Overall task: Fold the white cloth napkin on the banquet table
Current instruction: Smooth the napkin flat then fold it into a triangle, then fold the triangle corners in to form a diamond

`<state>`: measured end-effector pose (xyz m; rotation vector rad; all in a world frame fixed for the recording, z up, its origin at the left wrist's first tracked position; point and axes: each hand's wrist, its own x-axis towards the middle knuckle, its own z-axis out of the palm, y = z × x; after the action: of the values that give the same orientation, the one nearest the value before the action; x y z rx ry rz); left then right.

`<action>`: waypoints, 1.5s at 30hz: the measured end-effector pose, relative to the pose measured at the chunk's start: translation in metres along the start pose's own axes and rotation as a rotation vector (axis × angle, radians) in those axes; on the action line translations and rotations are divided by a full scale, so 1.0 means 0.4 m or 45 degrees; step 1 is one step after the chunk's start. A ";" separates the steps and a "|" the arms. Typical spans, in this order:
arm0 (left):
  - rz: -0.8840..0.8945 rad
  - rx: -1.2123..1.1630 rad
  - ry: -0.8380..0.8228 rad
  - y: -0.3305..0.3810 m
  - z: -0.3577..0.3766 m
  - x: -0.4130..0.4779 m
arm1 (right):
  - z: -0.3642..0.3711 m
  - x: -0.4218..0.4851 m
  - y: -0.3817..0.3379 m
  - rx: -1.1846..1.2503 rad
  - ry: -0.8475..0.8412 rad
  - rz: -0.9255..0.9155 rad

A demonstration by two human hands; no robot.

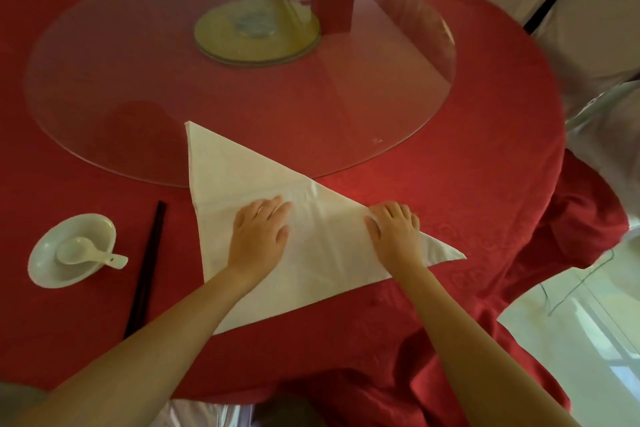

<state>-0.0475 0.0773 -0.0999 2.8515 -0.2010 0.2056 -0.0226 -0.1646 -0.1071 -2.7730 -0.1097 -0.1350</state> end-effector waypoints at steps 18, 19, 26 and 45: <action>0.277 -0.290 -0.545 0.000 -0.059 0.307 | -0.095 0.087 -0.062 0.602 -0.304 0.089; 0.266 -0.287 -0.559 0.002 -0.064 0.310 | -0.096 0.084 -0.062 0.599 -0.302 0.091; 0.247 -0.148 -0.619 -0.013 -0.098 0.322 | -0.093 0.070 -0.044 0.596 -0.266 0.148; -0.226 -0.509 -0.566 -0.197 -0.286 0.263 | -0.295 0.132 -0.052 0.387 0.071 0.134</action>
<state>0.0541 0.1719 0.0050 2.4567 -0.0634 -0.4569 0.0185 -0.1844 0.0155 -2.4636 0.0281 -0.1541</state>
